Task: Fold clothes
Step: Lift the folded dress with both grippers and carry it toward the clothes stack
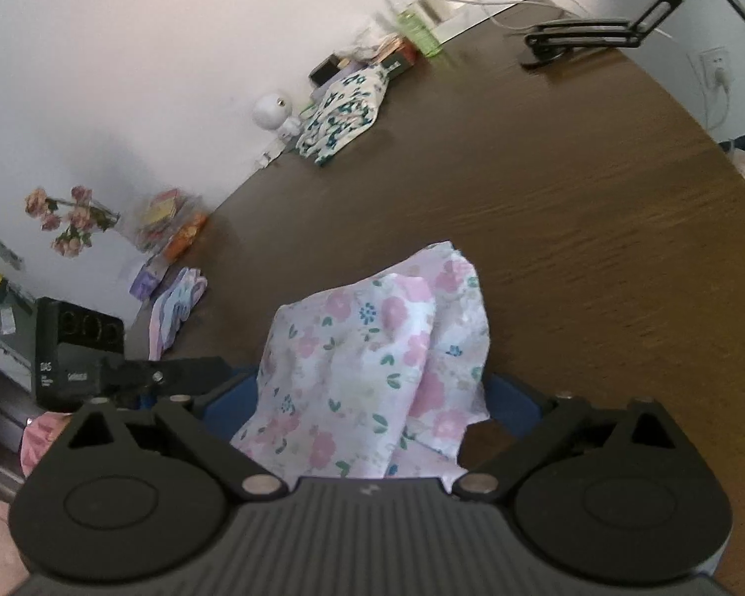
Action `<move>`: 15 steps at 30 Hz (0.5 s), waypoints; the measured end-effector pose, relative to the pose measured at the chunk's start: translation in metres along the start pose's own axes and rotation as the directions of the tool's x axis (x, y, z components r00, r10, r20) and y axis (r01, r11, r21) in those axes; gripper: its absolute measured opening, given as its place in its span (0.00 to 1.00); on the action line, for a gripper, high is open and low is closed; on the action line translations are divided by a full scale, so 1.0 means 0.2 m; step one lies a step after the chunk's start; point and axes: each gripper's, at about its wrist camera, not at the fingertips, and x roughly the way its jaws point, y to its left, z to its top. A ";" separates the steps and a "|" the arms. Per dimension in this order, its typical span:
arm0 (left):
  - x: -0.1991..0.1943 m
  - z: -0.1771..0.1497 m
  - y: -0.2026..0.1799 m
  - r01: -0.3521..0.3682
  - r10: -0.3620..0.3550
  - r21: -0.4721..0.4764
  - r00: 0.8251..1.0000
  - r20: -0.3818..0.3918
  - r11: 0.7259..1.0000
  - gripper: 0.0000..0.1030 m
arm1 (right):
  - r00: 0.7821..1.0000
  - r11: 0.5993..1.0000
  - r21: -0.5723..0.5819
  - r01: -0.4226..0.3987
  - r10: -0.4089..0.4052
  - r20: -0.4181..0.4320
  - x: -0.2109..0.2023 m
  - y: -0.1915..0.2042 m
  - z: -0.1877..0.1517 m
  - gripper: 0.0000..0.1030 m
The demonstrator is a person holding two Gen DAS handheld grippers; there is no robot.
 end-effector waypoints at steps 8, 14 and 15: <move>0.03 -0.01 0.03 0.061 -0.061 -0.002 0.998 0.005 0.998 0.72 | 0.996 0.994 0.061 -0.091 0.092 -0.014 0.06 -0.06 0.02 0.65; 0.06 0.01 0.09 0.064 -0.064 -0.028 0.998 0.006 0.998 0.42 | 0.991 0.984 0.118 -0.131 0.133 -0.009 0.10 -0.12 0.00 0.44; 0.06 0.01 0.10 0.064 -0.064 -0.035 0.998 0.007 0.997 0.37 | 0.991 0.984 0.121 -0.131 0.133 -0.009 0.11 -0.12 0.00 0.43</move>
